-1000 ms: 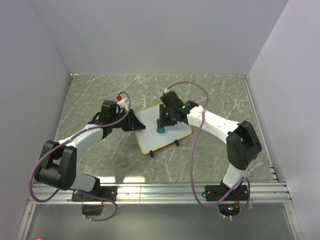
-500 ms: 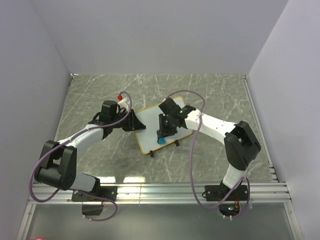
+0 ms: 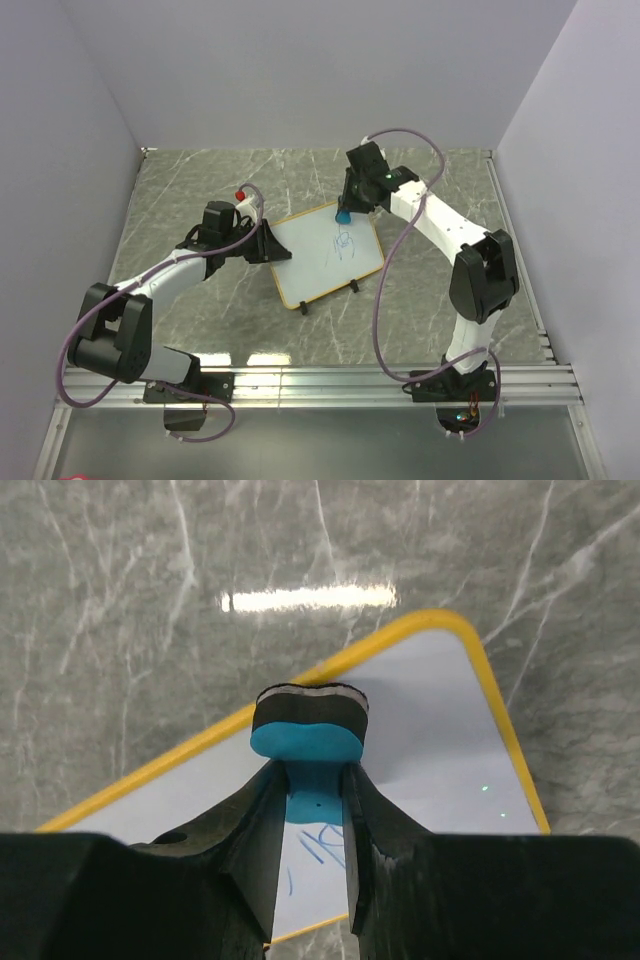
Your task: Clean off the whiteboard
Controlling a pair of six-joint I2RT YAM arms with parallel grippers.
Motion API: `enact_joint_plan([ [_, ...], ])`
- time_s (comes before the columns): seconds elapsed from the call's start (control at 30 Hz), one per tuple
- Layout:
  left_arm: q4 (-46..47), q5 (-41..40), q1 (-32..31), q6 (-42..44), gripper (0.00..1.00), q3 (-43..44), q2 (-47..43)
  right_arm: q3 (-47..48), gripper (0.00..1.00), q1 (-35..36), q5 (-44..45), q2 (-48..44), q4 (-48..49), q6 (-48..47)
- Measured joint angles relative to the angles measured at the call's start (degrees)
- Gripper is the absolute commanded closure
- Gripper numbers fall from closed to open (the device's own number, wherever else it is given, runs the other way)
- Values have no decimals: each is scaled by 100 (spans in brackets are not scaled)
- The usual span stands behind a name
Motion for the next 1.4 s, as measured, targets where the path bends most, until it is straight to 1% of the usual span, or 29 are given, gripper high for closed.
enact_joint_plan([
  [0.1,-13,-2,0,-2,100,0,-4,-393,100,92,-35,-76,219,11],
  [0.27,-26,2,0,-7,100,0,-4,-1572,100,424,-79,-625,562,105],
  [0.47,-52,7,0,15,100,0,-4,-2686,100,1244,-299,-1091,817,363],
  [0.57,-52,9,0,42,100,0,-4,-2981,100,1534,-450,-1134,833,446],
  [0.7,-50,11,0,44,100,0,-4,-2953,100,1506,-459,-1134,756,444],
  [0.8,-55,11,-2,44,100,0,-4,-2671,100,1298,-396,-1095,623,372],
  [1.0,-72,7,-13,46,100,0,-17,-1751,100,442,-280,-822,516,111],
  [1.07,-79,4,-17,44,100,0,-24,-1414,100,63,-282,-632,422,15],
  [1.17,-79,2,-20,42,100,0,-26,-1021,100,-282,-243,-358,289,-83],
  [1.3,-87,-7,-33,39,100,2,-44,-960,100,-319,-273,-247,275,-118],
  [1.4,-105,-11,-33,39,100,2,-50,-1231,100,-120,-214,-387,396,-72],
])
